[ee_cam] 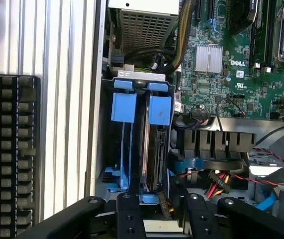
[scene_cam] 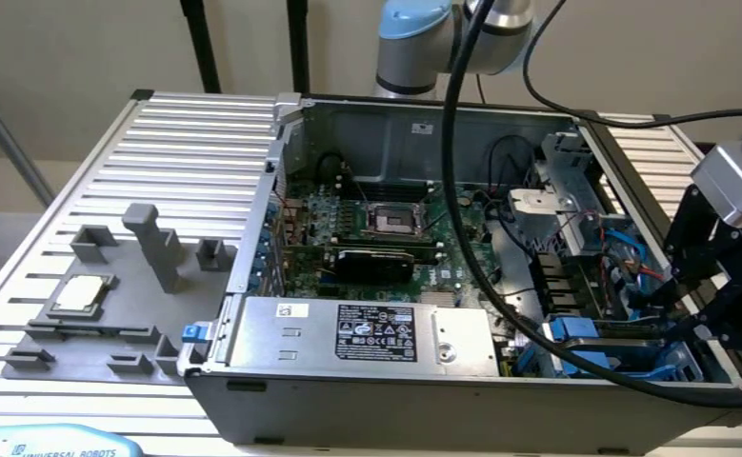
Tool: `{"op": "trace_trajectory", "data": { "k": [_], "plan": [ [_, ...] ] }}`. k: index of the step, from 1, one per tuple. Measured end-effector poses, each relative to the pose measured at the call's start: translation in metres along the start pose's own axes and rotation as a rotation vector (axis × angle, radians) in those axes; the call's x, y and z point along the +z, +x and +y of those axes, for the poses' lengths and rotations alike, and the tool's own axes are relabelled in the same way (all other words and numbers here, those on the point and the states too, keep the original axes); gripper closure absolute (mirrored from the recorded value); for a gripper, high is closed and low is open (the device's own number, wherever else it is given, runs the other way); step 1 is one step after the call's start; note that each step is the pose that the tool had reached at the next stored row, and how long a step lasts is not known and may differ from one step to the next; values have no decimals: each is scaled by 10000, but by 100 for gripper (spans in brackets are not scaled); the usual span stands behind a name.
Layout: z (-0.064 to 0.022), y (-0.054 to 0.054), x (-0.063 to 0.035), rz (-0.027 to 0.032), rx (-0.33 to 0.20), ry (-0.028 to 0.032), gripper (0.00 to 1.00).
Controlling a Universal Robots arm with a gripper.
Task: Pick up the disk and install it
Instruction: 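Insert the first disk wire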
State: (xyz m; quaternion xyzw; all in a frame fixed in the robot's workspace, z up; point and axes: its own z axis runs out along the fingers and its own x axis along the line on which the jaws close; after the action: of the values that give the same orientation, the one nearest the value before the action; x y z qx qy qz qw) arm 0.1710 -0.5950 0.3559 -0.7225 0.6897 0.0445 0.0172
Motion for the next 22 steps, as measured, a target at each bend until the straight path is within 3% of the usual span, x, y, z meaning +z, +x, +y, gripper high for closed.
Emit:
{"op": "trace_trajectory", "data": {
  "k": [4, 10, 13, 15, 20, 22],
  "plan": [
    [-2, 3, 24, -38, -338, -27, 62],
    [-5, 6, 56, -210, -685, -14, 62],
    [-4, 14, 62, -340, -786, 70, 62],
    [-4, 22, 67, -391, -849, 125, 62],
    [-4, 30, 72, -449, -1041, 300, 62],
    [-4, 32, 73, -456, -1112, 339, 64]
  ]
}}
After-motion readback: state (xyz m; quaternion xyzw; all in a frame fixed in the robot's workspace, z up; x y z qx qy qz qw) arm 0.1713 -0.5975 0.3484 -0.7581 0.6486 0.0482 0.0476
